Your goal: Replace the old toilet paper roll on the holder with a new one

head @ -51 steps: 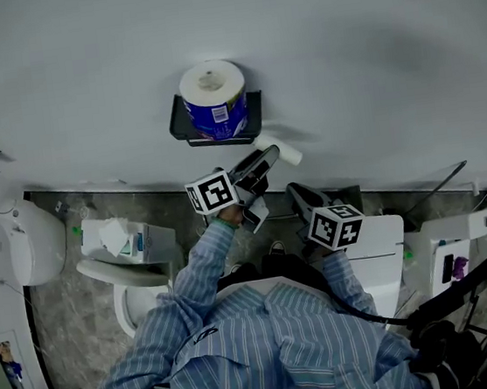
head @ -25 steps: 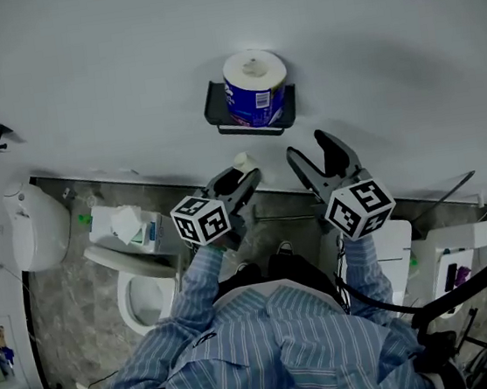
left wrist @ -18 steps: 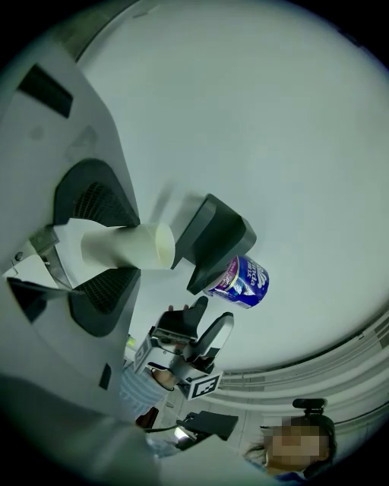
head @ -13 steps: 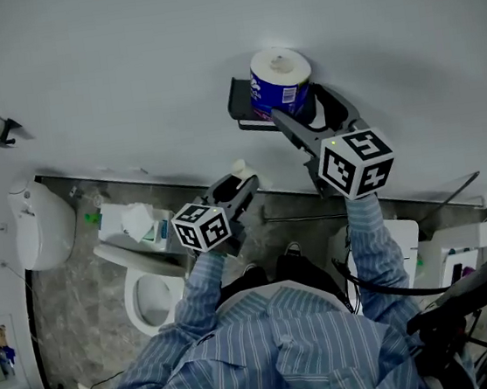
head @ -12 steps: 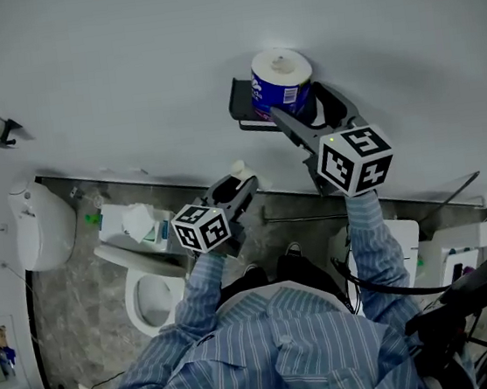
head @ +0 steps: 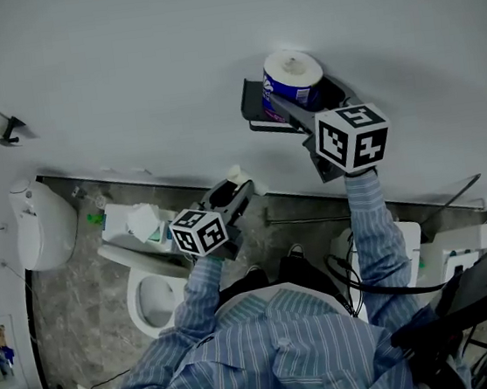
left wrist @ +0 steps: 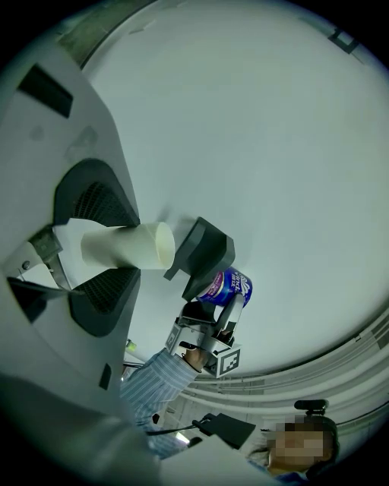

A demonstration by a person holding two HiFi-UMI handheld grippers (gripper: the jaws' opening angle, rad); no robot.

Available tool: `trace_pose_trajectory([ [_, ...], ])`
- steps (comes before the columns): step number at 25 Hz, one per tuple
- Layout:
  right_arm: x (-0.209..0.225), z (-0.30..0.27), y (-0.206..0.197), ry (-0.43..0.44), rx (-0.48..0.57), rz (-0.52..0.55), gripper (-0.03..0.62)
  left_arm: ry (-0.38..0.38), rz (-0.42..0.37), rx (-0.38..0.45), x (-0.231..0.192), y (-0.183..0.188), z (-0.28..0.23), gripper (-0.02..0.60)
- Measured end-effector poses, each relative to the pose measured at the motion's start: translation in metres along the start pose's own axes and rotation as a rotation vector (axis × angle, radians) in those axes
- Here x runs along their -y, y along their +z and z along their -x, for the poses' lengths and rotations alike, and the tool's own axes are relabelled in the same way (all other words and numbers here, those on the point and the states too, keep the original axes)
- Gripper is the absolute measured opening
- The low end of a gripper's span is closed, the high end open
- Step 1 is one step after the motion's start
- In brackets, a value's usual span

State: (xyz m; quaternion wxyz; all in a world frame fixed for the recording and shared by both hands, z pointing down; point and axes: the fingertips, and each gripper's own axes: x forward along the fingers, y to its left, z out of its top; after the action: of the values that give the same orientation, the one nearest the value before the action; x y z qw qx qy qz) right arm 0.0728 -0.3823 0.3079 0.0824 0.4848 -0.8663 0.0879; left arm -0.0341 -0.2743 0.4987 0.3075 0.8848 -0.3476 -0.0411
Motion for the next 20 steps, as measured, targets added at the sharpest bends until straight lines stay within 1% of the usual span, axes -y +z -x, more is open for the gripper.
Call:
trace_pose_trajectory([
  [2,-0.001,-0.001,0.0,0.013,-0.006,0.004,0.414,-0.003,0.0,0.0,0.001,-0.001,0.0,0.172],
  [4,-0.003,-0.002,0.001,0.044,-0.007,0.016,0.416,-0.01,0.0,0.0,0.003,-0.002,0.0,0.172],
  [6,-0.005,-0.004,0.001,0.075,-0.001,0.031,0.416,-0.018,0.0,-0.003,0.006,-0.004,-0.002,0.172],
  [8,-0.006,-0.004,0.001,0.088,0.011,0.048,0.416,-0.026,0.0,-0.005,0.008,-0.006,-0.004,0.172],
  [13,-0.007,-0.008,0.003,0.082,0.032,0.084,0.414,-0.041,0.007,-0.004,0.011,-0.007,-0.009,0.173],
  [20,-0.002,-0.002,0.003,0.033,0.047,0.047,0.414,-0.031,0.014,0.011,0.01,-0.008,-0.01,0.172],
])
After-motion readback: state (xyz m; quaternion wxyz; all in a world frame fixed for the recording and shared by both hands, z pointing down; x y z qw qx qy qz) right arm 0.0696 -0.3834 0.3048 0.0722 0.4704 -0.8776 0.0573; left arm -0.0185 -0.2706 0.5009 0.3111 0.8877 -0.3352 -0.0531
